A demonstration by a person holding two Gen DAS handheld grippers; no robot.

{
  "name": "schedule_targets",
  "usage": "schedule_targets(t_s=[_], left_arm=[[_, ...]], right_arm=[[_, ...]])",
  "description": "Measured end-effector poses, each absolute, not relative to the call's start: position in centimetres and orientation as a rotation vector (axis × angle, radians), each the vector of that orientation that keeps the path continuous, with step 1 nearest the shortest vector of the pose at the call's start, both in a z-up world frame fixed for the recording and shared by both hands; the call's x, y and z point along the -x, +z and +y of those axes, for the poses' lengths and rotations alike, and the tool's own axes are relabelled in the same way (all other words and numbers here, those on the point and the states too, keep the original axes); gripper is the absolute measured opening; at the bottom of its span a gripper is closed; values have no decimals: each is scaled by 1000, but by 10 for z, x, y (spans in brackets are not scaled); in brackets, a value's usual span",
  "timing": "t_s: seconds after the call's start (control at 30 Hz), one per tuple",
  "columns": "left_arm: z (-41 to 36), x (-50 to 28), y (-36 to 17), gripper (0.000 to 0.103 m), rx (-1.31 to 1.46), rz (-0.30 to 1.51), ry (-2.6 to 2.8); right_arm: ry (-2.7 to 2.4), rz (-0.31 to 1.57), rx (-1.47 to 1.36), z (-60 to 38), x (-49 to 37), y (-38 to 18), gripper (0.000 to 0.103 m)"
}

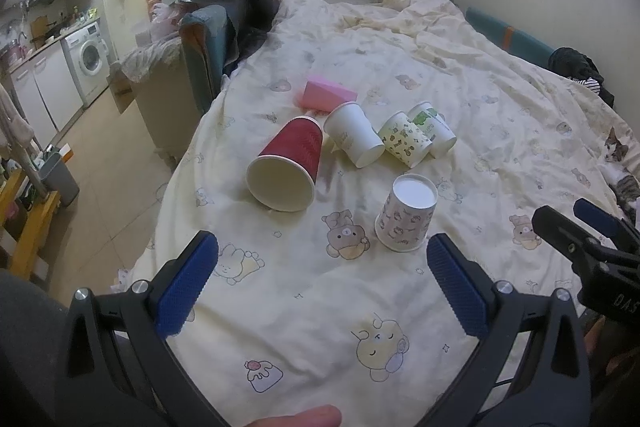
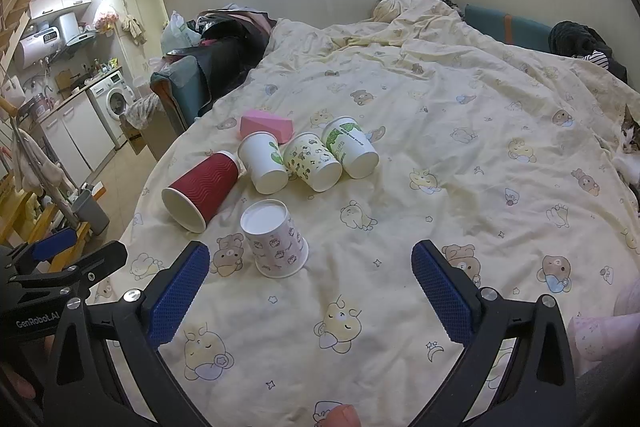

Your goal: Flip cup upside down

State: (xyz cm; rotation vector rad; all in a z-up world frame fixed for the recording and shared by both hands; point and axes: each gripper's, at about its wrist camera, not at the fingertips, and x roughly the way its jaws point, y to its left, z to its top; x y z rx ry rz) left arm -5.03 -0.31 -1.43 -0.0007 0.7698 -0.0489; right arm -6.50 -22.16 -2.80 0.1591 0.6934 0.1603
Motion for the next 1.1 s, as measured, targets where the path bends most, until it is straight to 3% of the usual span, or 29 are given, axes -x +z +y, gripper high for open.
schedule_targets(t_s=[1.1], left_arm=[[0,51,-15,103,11,785,-36]], right_arm=[[162,722,-170,-226,66,-33,103]])
